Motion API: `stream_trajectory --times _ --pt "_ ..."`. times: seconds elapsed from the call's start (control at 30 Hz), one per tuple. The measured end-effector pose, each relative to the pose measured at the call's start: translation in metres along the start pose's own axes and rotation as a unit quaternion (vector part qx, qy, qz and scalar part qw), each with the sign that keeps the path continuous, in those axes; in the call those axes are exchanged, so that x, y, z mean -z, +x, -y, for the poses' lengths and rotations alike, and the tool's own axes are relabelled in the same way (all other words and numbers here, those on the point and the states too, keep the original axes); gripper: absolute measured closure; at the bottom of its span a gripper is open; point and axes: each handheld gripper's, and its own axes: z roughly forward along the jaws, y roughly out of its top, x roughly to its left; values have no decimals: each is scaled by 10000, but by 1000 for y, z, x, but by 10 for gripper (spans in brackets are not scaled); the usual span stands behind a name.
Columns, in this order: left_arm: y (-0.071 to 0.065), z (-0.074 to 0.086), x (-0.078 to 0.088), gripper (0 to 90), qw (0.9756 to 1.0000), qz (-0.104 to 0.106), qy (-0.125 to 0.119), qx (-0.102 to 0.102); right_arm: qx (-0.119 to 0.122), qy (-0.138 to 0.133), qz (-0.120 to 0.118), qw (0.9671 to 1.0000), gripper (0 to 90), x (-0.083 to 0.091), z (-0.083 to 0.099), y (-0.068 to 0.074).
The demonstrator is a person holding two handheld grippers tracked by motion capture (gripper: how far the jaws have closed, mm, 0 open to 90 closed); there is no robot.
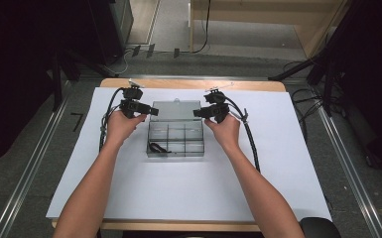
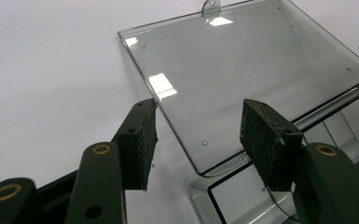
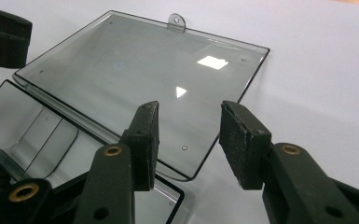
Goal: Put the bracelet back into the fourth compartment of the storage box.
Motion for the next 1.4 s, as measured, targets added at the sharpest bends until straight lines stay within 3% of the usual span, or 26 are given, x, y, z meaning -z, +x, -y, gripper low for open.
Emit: stream_trajectory --times 0.3,0.43,0.87,0.97,1.17,1.4 --pt "-1 -1 -7 461 10000 -1 20 66 -486 -78 84 9988 593 -7 4 0" --pt "0 0 -9 457 9999 -31 67 71 -588 -142 164 9980 593 -11 7 -1" --pt "0 0 -17 447 9998 -54 100 136 -1094 -438 163 9929 586 -20 15 -3" --pt "-1 0 -18 445 9998 -148 143 41 -1163 -468 168 9920 583 -21 15 -4" --pt "0 0 -19 441 9998 -104 141 77 -1373 -594 204 9885 564 -25 17 -2" --pt "0 0 -21 434 9998 -42 137 127 -1477 -670 117 9867 537 -29 19 -4"
